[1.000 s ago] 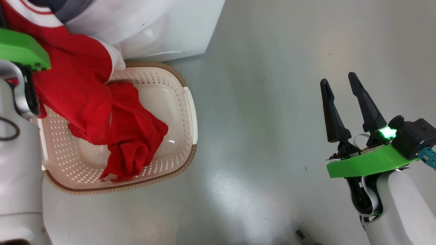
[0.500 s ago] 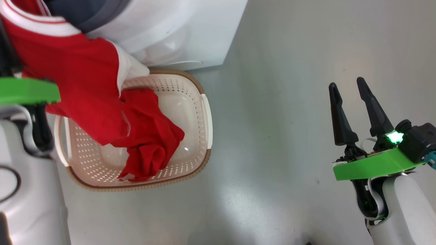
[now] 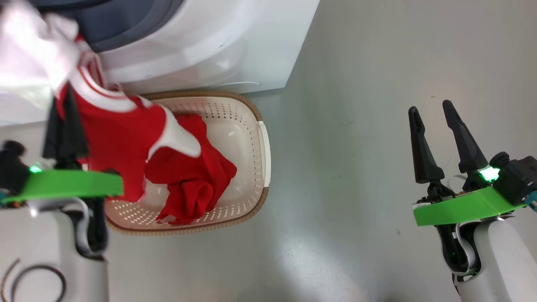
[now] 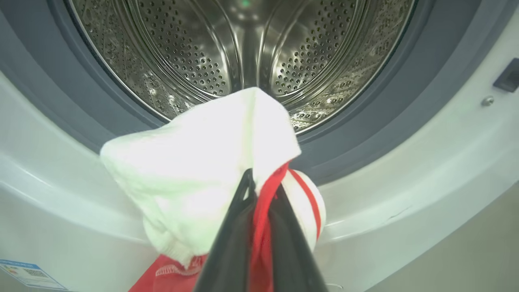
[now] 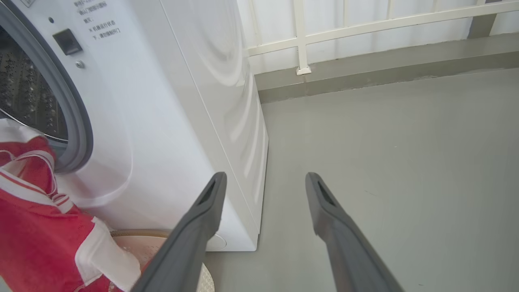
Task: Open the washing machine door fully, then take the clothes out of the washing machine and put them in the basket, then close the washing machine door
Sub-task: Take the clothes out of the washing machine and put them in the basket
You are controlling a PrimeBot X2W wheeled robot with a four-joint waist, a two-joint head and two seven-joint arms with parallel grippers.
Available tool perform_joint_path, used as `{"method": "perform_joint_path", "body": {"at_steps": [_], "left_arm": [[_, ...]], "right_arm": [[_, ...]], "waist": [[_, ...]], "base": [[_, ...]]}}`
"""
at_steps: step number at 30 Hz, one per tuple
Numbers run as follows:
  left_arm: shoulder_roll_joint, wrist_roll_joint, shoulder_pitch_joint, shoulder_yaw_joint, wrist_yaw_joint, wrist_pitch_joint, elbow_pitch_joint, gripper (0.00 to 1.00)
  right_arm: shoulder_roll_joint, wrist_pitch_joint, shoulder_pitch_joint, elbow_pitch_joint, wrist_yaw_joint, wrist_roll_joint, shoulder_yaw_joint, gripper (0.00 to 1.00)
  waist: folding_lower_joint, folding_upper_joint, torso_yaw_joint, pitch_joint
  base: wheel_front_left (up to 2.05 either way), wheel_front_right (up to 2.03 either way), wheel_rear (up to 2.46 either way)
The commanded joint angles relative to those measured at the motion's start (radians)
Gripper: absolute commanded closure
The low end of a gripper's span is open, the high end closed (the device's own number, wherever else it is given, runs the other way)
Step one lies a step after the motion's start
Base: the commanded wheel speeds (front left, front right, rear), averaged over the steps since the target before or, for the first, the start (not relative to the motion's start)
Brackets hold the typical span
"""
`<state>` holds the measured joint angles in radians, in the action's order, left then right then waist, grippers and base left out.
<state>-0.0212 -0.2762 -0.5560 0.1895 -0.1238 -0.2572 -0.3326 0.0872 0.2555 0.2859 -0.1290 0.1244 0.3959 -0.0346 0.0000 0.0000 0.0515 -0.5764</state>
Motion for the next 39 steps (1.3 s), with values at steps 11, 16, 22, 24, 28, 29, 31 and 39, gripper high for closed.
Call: {"method": "perform_joint_path", "body": {"at_steps": [11, 16, 22, 24, 28, 29, 31, 39], "left_arm": [[-0.029, -0.046, 0.101, -0.117, 0.024, -0.005, -0.066, 1.00], [-0.029, -0.052, 0.087, -0.153, 0.028, -0.005, -0.163, 1.00], [-0.029, -0.032, 0.050, -0.180, 0.032, -0.005, -0.281, 1.00], [-0.029, -0.019, 0.031, -0.184, 0.031, -0.005, -0.323, 1.00], [-0.029, 0.005, -0.009, -0.191, 0.030, -0.005, -0.391, 1.00], [-0.029, 0.011, -0.018, -0.192, 0.030, -0.005, -0.408, 1.00], [-0.029, 0.021, -0.036, -0.194, 0.030, -0.005, -0.447, 1.00], [-0.029, 0.020, -0.102, -0.182, 0.027, -0.005, -0.570, 0.11]], "right_arm": [[-0.003, 0.006, -0.018, 0.028, 0.006, -0.003, -0.025, 0.00], [-0.007, 0.006, -0.010, 0.031, 0.006, -0.001, -0.028, 0.00], [-0.009, 0.006, -0.007, 0.035, 0.006, 0.000, -0.025, 0.00], [-0.009, 0.006, -0.004, 0.038, 0.006, -0.001, -0.024, 0.00], [-0.011, 0.006, 0.001, 0.043, 0.006, -0.003, -0.020, 0.00], [-0.011, 0.006, 0.002, 0.044, 0.006, -0.003, -0.019, 0.00], [-0.012, 0.006, 0.006, 0.047, 0.006, -0.003, -0.019, 0.00], [-0.012, 0.006, 0.017, 0.052, 0.006, -0.005, -0.014, 0.00]], "waist": [[0.0000, 0.0000, 0.009, -0.033], [0.0000, 0.0000, 0.026, -0.060], [0.0000, 0.0000, 0.037, -0.092], [0.0000, 0.0000, 0.043, -0.107], [0.0000, 0.0000, 0.046, -0.133], [0.0000, 0.0000, 0.047, -0.139], [0.0000, 0.0000, 0.049, -0.149], [0.0000, 0.0000, 0.048, -0.173]], "base": [[0.00, 0.00, 0.00], [0.00, 0.00, 0.00], [0.00, 0.00, 0.00], [0.00, 0.00, 0.00], [0.00, 0.00, 0.00], [0.00, 0.00, 0.00], [0.00, 0.00, 0.00], [0.00, 0.00, 0.00]]}}
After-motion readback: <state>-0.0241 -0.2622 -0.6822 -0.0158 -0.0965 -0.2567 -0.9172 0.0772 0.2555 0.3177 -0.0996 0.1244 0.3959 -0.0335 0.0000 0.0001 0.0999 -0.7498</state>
